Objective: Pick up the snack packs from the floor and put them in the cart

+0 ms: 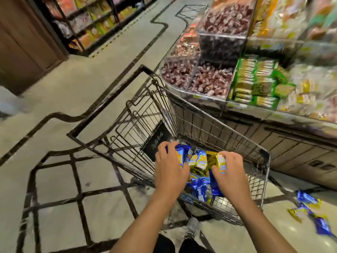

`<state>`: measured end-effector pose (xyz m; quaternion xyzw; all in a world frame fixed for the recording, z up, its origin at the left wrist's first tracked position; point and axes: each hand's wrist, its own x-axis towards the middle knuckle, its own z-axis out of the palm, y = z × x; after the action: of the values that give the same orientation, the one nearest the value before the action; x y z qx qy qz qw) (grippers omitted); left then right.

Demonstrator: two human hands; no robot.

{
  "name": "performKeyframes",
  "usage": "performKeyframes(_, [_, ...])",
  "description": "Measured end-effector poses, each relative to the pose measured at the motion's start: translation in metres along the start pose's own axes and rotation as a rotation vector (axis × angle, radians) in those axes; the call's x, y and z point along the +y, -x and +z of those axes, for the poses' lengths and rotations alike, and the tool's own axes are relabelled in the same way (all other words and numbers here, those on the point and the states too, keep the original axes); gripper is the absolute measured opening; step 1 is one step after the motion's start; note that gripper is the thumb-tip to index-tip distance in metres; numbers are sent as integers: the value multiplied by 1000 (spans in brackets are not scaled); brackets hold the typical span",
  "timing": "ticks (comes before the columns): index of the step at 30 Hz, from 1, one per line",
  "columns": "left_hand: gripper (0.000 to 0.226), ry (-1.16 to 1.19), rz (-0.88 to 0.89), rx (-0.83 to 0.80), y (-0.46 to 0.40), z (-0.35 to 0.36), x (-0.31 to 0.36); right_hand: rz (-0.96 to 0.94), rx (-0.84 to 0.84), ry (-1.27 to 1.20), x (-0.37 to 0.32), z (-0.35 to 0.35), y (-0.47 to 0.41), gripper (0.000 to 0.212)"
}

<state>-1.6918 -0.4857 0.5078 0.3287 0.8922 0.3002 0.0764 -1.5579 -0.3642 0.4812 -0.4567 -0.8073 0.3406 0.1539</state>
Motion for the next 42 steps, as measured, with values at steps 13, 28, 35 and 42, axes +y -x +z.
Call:
performKeyframes(13, [71,-131,-2,-382,-94,165,-44,352,-98,86,108,80,-85,53])
performKeyframes(28, [71,-251,-73,-613,-105,292,-118,504,-180,136,196,177,-129,48])
performKeyframes(35, [68,-266,-61,-658,-97,299,-124,540,-201,174,211,192,-133,55])
performKeyframes(42, [71,-216,-46,-682,-100,274,-115,550,-142,228,190,176,-131,59])
